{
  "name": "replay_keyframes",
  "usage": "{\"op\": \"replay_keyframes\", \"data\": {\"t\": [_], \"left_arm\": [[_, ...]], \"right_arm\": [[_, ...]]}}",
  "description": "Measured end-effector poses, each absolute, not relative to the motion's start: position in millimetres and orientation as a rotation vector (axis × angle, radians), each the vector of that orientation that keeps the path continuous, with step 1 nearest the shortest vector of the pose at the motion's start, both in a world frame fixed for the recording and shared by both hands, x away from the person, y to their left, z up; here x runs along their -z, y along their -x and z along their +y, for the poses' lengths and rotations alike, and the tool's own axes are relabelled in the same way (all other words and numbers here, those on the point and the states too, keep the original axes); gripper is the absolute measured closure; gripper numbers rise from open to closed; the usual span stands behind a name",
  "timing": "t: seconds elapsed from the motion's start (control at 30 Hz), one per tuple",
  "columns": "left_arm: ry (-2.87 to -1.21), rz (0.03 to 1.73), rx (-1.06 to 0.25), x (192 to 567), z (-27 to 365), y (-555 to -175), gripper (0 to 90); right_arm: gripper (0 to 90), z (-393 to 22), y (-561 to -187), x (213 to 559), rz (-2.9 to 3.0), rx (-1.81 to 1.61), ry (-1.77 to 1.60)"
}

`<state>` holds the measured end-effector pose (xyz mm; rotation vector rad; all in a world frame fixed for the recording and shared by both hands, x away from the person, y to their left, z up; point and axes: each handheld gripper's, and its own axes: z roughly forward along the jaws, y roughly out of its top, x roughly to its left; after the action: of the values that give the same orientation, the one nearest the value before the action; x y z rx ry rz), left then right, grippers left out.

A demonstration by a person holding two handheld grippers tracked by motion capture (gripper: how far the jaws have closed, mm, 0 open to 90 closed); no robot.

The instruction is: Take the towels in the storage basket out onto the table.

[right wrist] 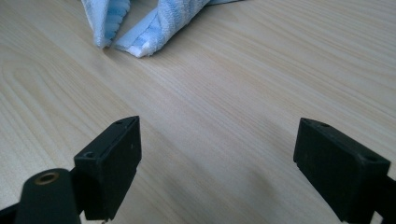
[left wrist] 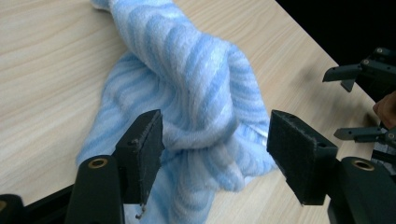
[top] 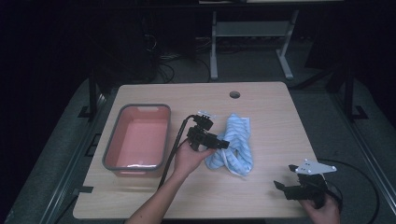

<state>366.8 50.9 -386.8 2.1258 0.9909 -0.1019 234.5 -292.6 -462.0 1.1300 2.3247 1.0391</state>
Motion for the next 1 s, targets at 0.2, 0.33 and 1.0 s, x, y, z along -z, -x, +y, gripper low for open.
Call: {"op": "replay_keyframes", "data": {"t": [0.2, 0.33, 1.0], "left_arm": [[-2.117, 0.993, 0.107, 389.2, 58.8, -361.4, 34.4], [-2.110, 0.994, 0.111, 391.8, 63.8, -358.1, 34.2], [-2.107, 0.976, 0.115, 399.1, 77.8, -336.1, 32.1]], "right_arm": [[14.5, -293.1, -234.5, 462.1, 2.325, -1.037, -1.139], [14.5, -293.9, -234.9, 462.4, 2.324, -1.036, -1.137], [14.5, -294.7, -235.8, 464.0, 2.320, -1.025, -1.143]]}}
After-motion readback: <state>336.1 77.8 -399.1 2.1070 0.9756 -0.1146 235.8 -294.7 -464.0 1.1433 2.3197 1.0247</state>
